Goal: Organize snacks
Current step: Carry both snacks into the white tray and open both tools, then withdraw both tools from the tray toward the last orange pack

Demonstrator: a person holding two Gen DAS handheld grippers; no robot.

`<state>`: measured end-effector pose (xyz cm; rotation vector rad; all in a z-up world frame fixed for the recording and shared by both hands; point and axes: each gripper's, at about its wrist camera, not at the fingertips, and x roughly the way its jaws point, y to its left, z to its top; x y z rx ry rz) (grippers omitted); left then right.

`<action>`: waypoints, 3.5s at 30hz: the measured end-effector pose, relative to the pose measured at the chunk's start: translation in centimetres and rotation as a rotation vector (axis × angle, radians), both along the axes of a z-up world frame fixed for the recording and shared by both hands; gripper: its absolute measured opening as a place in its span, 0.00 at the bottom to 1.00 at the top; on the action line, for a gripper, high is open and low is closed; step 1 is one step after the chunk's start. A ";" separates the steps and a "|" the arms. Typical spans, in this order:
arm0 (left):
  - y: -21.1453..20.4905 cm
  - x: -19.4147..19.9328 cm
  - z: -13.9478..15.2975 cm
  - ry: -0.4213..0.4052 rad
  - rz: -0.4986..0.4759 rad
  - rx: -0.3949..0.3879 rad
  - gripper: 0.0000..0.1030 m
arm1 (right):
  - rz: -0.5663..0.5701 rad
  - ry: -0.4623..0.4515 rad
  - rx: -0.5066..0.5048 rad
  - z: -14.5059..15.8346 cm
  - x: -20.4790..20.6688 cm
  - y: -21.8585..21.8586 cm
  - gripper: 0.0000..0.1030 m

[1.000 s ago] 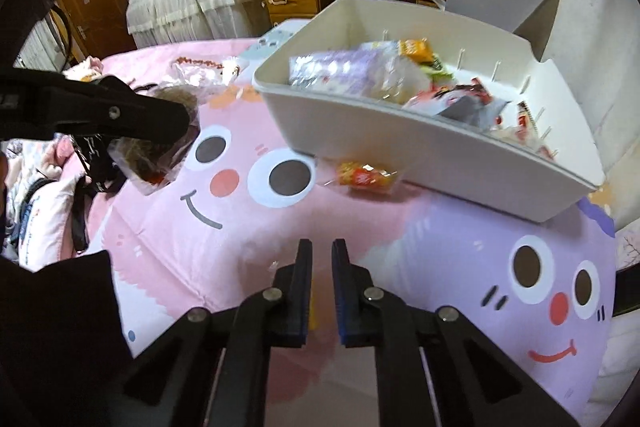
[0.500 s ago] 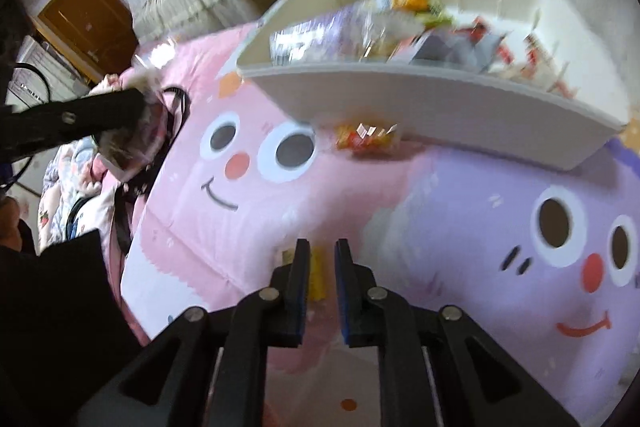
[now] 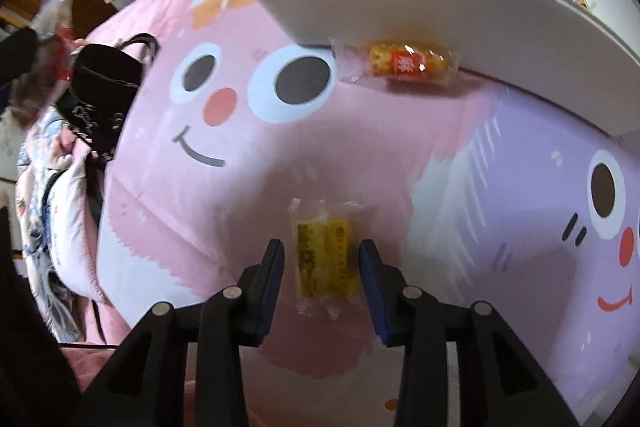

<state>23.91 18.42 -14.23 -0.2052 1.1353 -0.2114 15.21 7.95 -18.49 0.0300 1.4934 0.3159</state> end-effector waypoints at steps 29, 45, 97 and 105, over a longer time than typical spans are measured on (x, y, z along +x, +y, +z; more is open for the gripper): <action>-3.7 4.3 2.4 -0.056 -0.131 0.033 0.46 | -0.131 -0.103 -0.136 6.8 1.0 -7.3 0.25; -10.1 11.3 5.3 -0.146 -0.162 0.095 0.46 | -0.124 -0.306 -0.156 15.2 8.6 -15.0 0.25; -12.8 3.3 -4.2 -0.009 0.105 -0.014 0.81 | -0.237 -0.294 -0.064 11.7 7.4 -23.5 0.85; -14.2 4.0 -8.1 -0.008 0.125 -0.014 0.81 | -0.251 -0.286 -0.022 10.0 4.0 -23.4 0.87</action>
